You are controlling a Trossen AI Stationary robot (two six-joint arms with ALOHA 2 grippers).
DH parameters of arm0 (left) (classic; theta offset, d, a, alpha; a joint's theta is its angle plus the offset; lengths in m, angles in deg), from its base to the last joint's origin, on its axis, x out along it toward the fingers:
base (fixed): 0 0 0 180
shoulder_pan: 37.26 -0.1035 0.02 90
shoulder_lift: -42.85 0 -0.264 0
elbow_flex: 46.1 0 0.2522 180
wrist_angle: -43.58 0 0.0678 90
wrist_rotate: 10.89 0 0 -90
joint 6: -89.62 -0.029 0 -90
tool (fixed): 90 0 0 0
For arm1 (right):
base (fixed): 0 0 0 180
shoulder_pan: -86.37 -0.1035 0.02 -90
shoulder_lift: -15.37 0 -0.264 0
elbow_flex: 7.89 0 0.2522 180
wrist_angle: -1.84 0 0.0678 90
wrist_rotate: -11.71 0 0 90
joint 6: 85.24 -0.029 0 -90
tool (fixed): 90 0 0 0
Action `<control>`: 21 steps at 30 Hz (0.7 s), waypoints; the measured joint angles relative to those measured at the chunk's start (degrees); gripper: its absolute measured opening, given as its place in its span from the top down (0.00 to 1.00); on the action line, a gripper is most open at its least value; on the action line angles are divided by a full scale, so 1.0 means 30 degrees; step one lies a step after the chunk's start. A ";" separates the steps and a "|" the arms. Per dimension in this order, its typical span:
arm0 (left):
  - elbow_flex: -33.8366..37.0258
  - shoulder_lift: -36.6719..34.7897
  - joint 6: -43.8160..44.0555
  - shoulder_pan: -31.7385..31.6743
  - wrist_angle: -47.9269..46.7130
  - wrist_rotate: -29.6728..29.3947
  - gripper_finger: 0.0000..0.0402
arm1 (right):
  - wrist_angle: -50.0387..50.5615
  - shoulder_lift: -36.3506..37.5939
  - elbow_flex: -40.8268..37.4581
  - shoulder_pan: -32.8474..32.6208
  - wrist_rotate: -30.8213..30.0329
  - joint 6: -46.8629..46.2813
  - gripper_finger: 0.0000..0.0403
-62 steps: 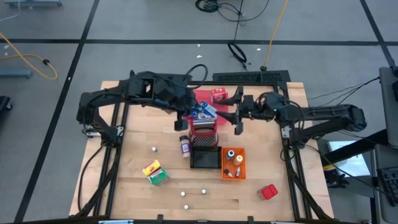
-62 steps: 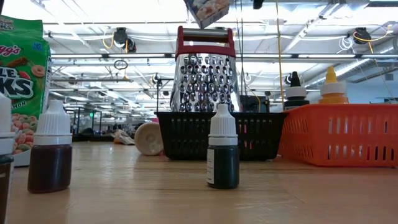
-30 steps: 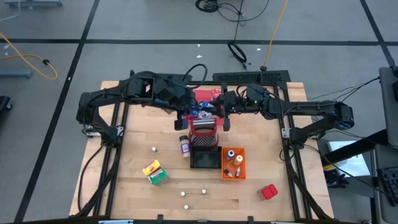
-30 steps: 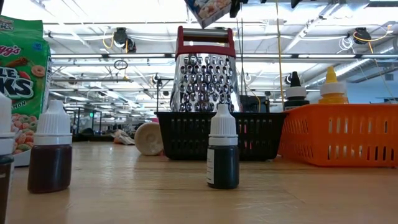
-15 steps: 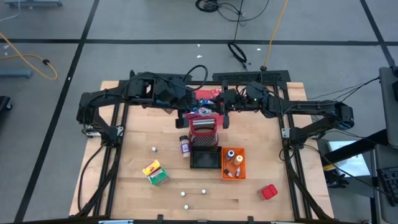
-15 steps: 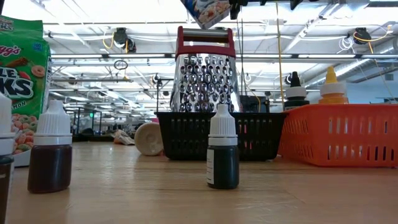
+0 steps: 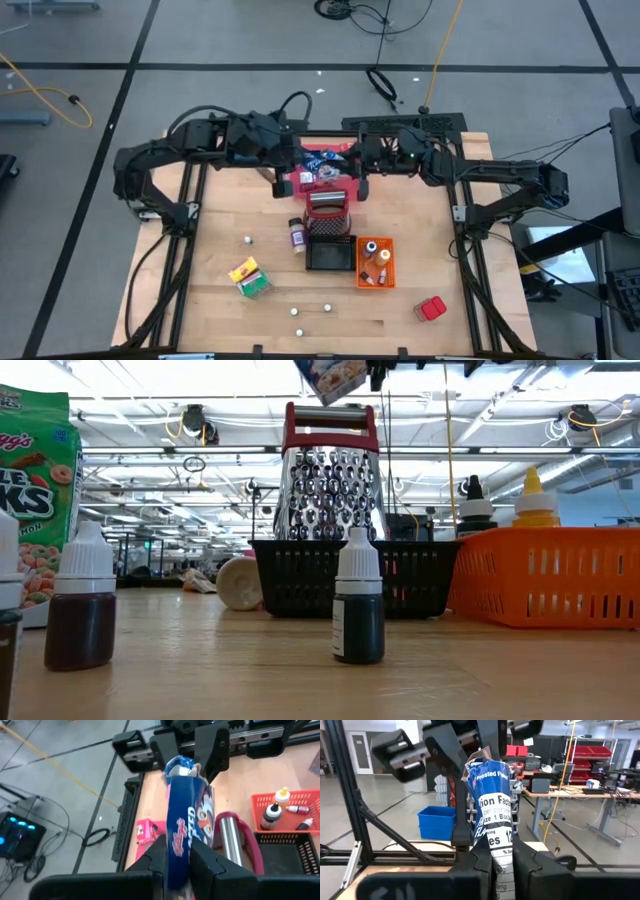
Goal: Pick & Place Kitchen Items
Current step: Put the blue cereal box into the red bin
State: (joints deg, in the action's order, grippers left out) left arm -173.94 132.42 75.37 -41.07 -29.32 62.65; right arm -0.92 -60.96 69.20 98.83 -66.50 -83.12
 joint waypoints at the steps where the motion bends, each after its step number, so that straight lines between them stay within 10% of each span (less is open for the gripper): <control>1: 0.0000 -0.0041 0.0156 -0.0077 -0.0064 -0.0063 0.88 | 0.0110 0.0060 -0.0008 0.0057 -0.0007 -0.0032 0.95; 21: 0.0171 -0.1304 0.2921 -0.2201 -0.2479 -0.1146 0.88 | 0.0661 0.3220 -0.2791 0.1021 0.0117 0.0788 0.95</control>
State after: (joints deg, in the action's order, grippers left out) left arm -173.43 128.51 84.14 -47.68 -36.76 59.22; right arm 1.06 -51.30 60.83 101.90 -66.15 -80.75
